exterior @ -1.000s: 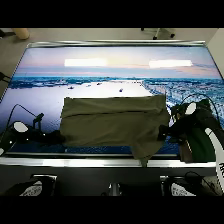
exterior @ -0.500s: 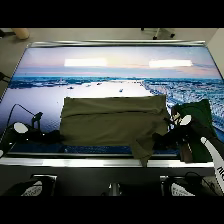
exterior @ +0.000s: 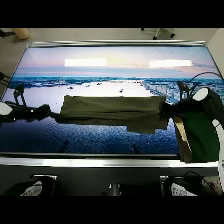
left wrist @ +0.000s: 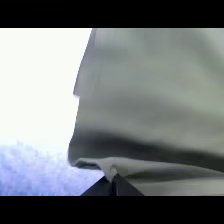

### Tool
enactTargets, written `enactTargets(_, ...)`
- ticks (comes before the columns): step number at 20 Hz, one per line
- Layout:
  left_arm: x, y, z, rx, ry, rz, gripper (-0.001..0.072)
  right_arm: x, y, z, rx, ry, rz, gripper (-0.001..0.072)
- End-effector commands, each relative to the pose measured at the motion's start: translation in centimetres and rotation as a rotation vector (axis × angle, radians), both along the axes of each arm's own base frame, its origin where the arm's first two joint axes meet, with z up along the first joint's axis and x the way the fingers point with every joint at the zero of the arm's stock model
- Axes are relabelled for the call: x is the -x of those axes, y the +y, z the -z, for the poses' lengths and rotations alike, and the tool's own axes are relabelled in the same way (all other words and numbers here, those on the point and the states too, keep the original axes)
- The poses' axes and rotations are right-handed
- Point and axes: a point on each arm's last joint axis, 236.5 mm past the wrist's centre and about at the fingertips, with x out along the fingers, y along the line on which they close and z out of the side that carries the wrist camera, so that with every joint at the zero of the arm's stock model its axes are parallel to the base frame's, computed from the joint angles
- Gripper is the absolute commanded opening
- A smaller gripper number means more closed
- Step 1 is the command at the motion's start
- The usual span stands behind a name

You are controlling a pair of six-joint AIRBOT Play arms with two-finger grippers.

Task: Fold the shirts.

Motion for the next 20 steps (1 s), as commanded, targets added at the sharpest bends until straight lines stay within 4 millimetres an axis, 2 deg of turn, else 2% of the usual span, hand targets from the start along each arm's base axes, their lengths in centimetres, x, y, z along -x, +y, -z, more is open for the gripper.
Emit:
enactTargets(1, -6.3, 0.4, -0.4, 0.045, -0.036, -0.047, 0.0016, -8.6, -1.2, -1.7, -0.008, -0.159, 0.096, 0.0023)
enactTargets(4, -10.5, -0.5, 2.6, 0.141, 0.034, -0.059, 0.0018, -12.0, -0.2, 1.4, -0.094, -0.118, 0.126, 0.0024)
enactTargets(7, -12.5, -2.6, 5.4, 0.242, 0.109, -0.053, 0.0022, -12.9, 0.4, 4.4, -0.141, -0.075, 0.164, 0.0026)
enactTargets(8, -12.7, -3.1, 6.4, 0.254, 0.130, -0.048, 0.0117, -12.8, 0.4, 4.9, -0.143, -0.063, 0.164, 0.0052)
enactTargets(9, -12.7, -3.5, 6.7, 0.257, 0.132, -0.022, 0.0496, -12.6, 0.3, 4.8, -0.131, -0.066, 0.144, 0.0365)
enactTargets(10, -12.6, -3.6, 6.5, 0.249, 0.124, 0.008, 0.0695, -12.1, 0.0, 4.4, -0.115, -0.068, 0.099, 0.0711)
enactTargets(12, -12.4, -3.1, 5.1, 0.235, 0.099, 0.058, 0.0695, -10.0, -2.3, 4.0, -0.002, -0.014, 0.017, 0.0704)
enactTargets(14, -12.1, -3.1, 3.2, 0.223, 0.064, 0.095, 0.0676, -7.6, -5.1, 5.0, 0.140, 0.075, -0.023, 0.0711)
enactTargets(16, -11.5, -4.1, 1.0, 0.223, 0.043, 0.131, 0.0676, -6.0, -5.1, 6.3, 0.139, 0.156, -0.042, 0.0712)
enactTargets(20, -10.2, -7.2, -4.3, 0.207, -0.042, 0.219, 0.0676, -4.6, -3.6, 9.3, 0.060, 0.273, -0.010, 0.0712)
